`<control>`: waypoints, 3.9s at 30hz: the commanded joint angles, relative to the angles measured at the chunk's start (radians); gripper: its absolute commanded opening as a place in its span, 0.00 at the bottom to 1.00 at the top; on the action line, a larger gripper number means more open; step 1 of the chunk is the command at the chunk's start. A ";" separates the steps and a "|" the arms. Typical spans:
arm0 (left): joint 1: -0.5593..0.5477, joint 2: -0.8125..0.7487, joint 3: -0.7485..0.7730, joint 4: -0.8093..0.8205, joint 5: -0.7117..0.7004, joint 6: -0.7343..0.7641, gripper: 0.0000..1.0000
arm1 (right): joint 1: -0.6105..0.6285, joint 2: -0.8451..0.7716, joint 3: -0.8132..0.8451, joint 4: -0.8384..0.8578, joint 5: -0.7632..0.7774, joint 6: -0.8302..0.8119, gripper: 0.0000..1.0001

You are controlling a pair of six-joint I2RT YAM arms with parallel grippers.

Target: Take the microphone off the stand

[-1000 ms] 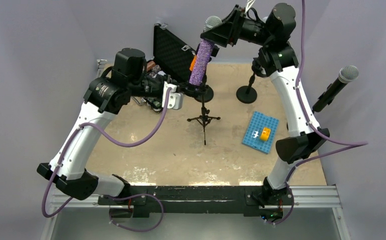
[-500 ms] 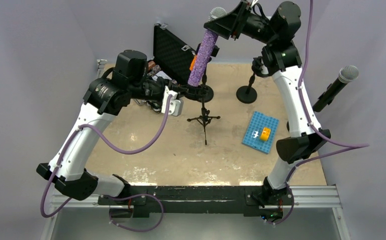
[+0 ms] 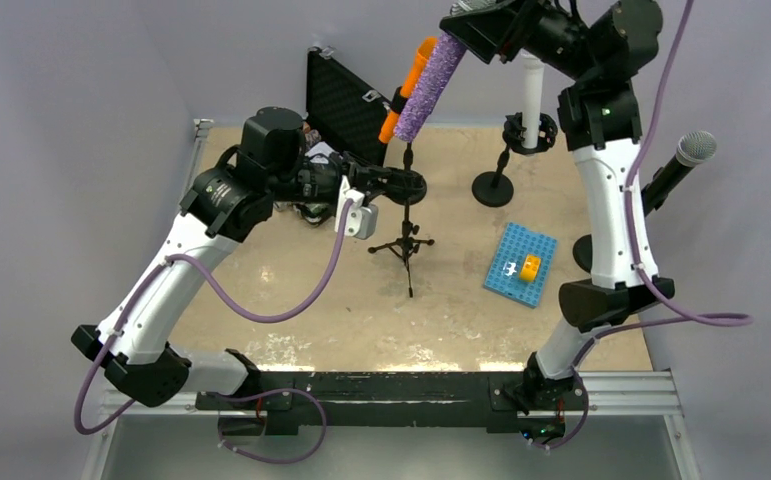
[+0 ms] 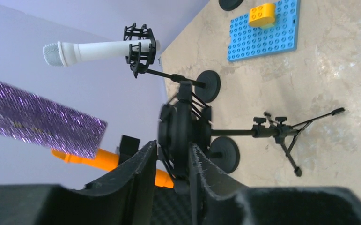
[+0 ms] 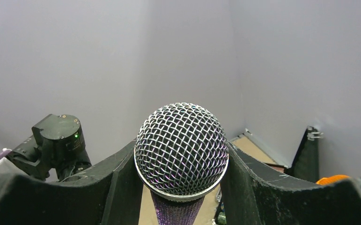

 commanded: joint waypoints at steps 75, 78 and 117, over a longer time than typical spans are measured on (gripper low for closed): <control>0.617 -0.068 -0.267 -0.129 -0.816 -0.954 0.00 | -0.017 -0.533 -0.722 -0.077 -0.172 -0.350 0.98; 0.743 -0.033 -0.373 -0.148 -0.753 -0.975 0.00 | -0.017 -0.537 -0.740 -0.069 -0.171 -0.342 0.98; 1.079 -0.031 -1.113 0.301 -0.940 -0.651 0.00 | -0.016 -0.493 -0.767 -0.042 -0.190 -0.308 0.95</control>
